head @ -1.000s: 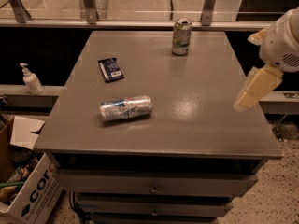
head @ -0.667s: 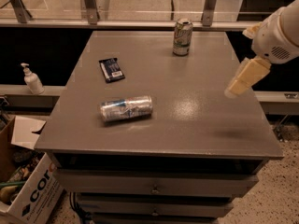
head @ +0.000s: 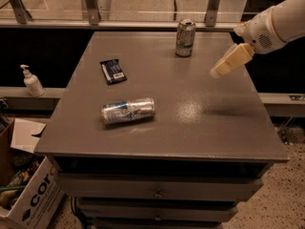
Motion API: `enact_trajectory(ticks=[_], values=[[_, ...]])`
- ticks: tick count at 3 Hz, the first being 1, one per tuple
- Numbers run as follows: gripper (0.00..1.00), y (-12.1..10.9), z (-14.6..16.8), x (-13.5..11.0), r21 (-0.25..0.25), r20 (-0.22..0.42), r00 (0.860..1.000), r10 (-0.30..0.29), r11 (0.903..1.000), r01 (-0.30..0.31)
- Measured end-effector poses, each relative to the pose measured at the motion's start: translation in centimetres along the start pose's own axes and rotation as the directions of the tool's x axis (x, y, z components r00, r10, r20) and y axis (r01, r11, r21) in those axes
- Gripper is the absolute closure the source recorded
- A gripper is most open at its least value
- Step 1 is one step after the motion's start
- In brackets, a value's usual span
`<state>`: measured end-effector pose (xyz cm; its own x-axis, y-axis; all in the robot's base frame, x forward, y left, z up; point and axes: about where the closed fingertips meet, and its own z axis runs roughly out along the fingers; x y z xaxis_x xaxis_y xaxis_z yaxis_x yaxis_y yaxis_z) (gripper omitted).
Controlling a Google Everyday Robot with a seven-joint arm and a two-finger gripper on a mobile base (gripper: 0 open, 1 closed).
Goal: Move 7up can near redbull can
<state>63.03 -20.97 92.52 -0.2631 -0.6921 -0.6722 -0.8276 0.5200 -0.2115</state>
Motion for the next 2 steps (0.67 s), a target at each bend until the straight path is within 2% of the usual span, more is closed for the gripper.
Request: enact_trajectory(ticks=[1, 2], values=[[0.00, -0.35, 0.51, -0.36, -0.012, 0.027, 0.999, 0.018, 0.9998, -0.018], [0.00, -0.35, 0.52, -0.36, -0.012, 0.027, 0.999, 0.018, 0.9998, -0.018]])
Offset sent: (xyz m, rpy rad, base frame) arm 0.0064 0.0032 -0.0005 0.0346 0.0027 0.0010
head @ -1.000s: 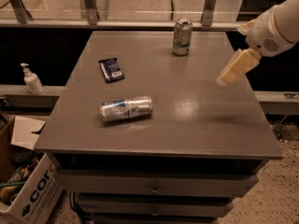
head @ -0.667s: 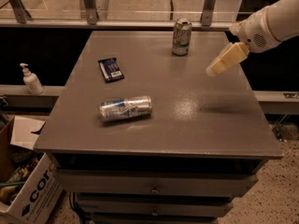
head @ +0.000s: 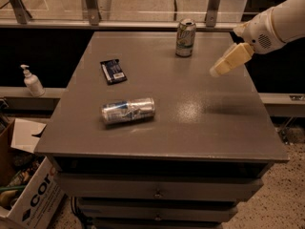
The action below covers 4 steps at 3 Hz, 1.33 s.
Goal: Move 7up can near redbull can
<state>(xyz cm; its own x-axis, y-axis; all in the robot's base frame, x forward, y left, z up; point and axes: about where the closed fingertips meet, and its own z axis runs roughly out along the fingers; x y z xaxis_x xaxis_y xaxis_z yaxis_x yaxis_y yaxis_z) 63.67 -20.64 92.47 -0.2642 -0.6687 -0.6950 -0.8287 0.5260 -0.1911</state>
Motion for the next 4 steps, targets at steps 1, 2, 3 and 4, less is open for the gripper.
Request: enact_trajectory(ticks=[1, 2, 3, 4], values=[[0.00, -0.1, 1.2, 0.5, -0.005, 0.046, 0.998, 0.054, 0.9986, -0.053], [0.00, -0.8, 4.2, 1.3, -0.013, 0.117, 0.979, 0.166, 0.9862, -0.165], [0.00, -2.4, 7.7, 1.8, -0.022, 0.209, 0.933, 0.294, 0.9548, -0.296], [0.00, -4.9, 10.6, 1.3, -0.025, 0.311, 0.873, 0.376, 0.9215, -0.387]])
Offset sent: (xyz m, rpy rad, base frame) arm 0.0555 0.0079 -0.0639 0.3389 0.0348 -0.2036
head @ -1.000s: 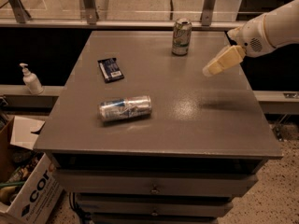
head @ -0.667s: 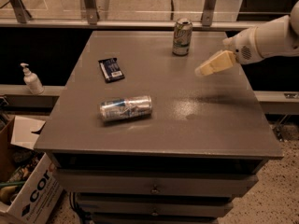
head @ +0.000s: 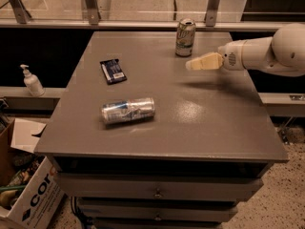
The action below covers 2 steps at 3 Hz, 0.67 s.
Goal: Move 7up can near redbull can
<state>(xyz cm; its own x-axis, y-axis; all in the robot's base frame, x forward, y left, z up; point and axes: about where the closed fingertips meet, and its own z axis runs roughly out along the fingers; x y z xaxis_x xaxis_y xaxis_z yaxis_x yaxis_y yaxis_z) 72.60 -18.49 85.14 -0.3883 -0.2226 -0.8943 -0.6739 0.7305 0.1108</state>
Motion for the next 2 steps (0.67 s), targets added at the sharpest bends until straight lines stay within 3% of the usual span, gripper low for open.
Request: enact_trajectory(ticks=[1, 2], values=[[0.00, -1.6, 2.4, -1.6, 0.016, 0.103, 0.995, 0.017, 0.9997, -0.019], [0.00, -2.5, 4.4, -3.9, 0.029, 0.187, 0.982, -0.029, 0.9993, 0.024]])
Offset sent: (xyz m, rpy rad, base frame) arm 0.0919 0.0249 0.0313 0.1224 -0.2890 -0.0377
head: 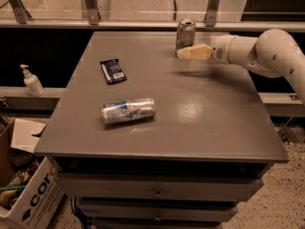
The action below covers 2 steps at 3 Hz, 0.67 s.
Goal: Move 7up can near redbull can
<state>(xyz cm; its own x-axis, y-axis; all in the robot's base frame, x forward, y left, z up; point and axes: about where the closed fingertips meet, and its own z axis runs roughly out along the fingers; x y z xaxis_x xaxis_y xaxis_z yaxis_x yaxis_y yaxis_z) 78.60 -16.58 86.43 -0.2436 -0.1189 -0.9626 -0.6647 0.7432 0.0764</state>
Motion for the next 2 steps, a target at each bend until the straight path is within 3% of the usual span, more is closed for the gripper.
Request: enact_trajectory(ticks=[2], values=[[0.00, -0.8, 4.7, -3.1, -0.015, 0.043, 0.991, -0.123, 0.9922, 0.124]])
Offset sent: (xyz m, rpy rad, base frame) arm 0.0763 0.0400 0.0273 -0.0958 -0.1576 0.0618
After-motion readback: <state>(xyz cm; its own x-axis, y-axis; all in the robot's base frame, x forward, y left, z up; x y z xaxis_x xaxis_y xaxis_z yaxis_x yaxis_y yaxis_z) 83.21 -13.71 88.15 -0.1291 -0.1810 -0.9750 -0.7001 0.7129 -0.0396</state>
